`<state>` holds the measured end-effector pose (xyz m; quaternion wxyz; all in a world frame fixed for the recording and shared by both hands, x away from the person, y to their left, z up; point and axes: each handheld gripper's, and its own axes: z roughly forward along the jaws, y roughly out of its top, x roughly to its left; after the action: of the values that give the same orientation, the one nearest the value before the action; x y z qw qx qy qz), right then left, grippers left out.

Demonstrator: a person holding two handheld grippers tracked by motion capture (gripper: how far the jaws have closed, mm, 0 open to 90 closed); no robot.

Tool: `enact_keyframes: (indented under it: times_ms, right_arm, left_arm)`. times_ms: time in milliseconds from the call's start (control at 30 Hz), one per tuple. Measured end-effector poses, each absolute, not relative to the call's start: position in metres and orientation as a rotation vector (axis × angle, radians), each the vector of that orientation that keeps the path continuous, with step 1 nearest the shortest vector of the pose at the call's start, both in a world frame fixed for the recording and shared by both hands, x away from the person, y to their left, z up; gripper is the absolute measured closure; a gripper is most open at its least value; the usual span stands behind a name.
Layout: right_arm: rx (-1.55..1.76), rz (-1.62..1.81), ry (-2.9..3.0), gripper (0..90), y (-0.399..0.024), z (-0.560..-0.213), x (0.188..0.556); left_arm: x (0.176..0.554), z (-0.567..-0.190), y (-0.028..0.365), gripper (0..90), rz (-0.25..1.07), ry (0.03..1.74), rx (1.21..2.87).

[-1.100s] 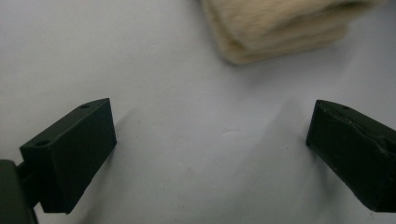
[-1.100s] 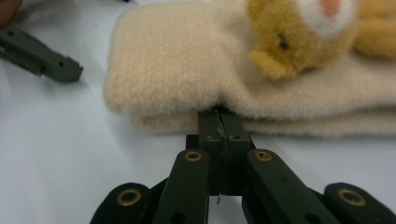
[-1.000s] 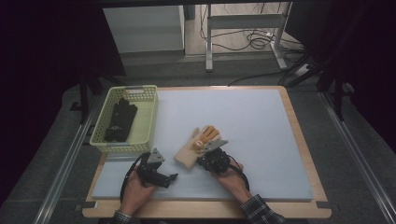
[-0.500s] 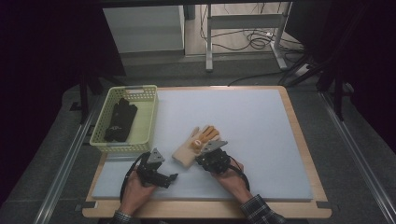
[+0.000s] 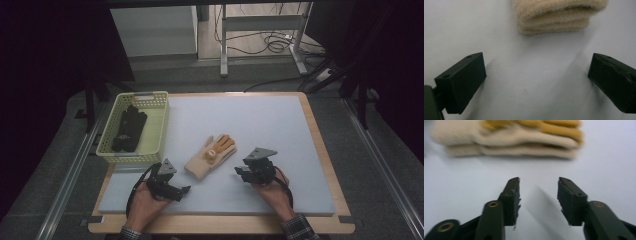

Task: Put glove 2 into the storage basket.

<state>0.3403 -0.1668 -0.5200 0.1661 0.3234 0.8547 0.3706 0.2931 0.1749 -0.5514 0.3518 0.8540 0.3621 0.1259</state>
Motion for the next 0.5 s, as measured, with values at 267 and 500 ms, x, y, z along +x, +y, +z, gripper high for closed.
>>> enact_keyframes:
  times_ms: [267, 500]
  right_arm:
    - [1.015, 0.964, 2.343, 30.8, -0.206, -0.526, 0.342]
    - [1.053, 0.970, 2.349, 19.9, -0.217, -0.532, 0.345]
  left_arm:
    - [0.293, -0.551, 0.175, 1.4, 0.323, 0.944, 2.204]
    - [0.292, -0.551, 0.175, 2.4, 0.327, 0.950, 2.200]
